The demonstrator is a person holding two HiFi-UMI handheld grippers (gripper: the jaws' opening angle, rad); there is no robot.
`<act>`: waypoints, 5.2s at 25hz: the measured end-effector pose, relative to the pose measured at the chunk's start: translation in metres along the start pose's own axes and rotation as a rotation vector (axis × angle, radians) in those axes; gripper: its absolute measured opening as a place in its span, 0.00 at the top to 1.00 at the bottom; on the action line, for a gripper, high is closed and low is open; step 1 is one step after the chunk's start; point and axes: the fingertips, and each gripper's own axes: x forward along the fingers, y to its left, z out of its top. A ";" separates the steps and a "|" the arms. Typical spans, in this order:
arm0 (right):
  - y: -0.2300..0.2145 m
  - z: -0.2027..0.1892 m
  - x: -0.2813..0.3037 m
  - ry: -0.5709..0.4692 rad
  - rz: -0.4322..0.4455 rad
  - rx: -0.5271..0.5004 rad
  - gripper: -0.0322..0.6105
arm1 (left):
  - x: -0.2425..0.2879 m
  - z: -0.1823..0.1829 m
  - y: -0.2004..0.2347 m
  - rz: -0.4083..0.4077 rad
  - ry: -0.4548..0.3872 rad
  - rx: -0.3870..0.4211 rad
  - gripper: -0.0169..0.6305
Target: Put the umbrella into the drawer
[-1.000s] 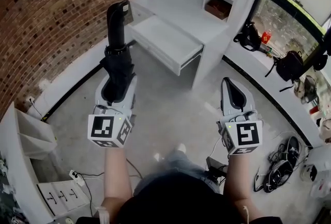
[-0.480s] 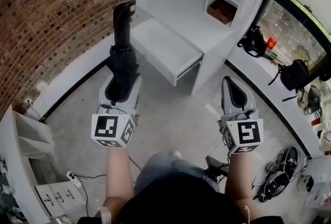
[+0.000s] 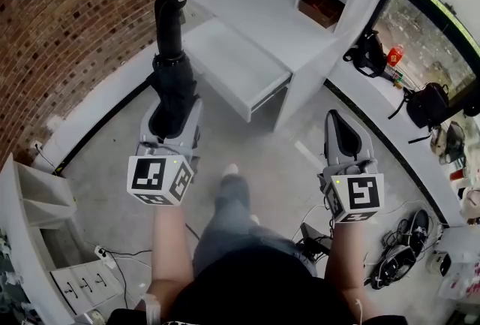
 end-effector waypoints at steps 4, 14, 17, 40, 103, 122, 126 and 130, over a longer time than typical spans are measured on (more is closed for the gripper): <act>-0.010 -0.005 0.019 0.003 -0.018 0.006 0.95 | 0.025 -0.002 0.009 -0.012 -0.001 -0.004 0.61; -0.028 -0.003 0.111 0.006 -0.027 -0.007 0.95 | 0.112 -0.012 0.055 -0.032 0.002 0.003 0.61; -0.036 0.000 0.148 0.012 -0.034 -0.007 0.95 | 0.144 -0.014 0.074 -0.037 0.002 0.008 0.61; -0.041 -0.032 0.354 0.189 -0.072 -0.070 0.95 | 0.331 -0.105 0.179 -0.129 0.164 -0.131 0.61; -0.122 -0.209 0.478 0.503 0.203 0.076 0.95 | 0.406 -0.508 0.089 0.365 1.201 -0.855 0.59; -0.107 -0.213 0.465 0.524 0.201 0.094 0.95 | 0.412 -0.515 0.085 0.271 1.242 -0.792 0.42; -0.099 -0.203 0.465 0.505 0.204 0.091 0.95 | 0.414 -0.499 0.087 0.236 1.218 -0.769 0.42; -0.093 -0.192 0.463 0.484 0.192 0.088 0.95 | 0.416 -0.478 0.090 0.208 1.174 -0.771 0.42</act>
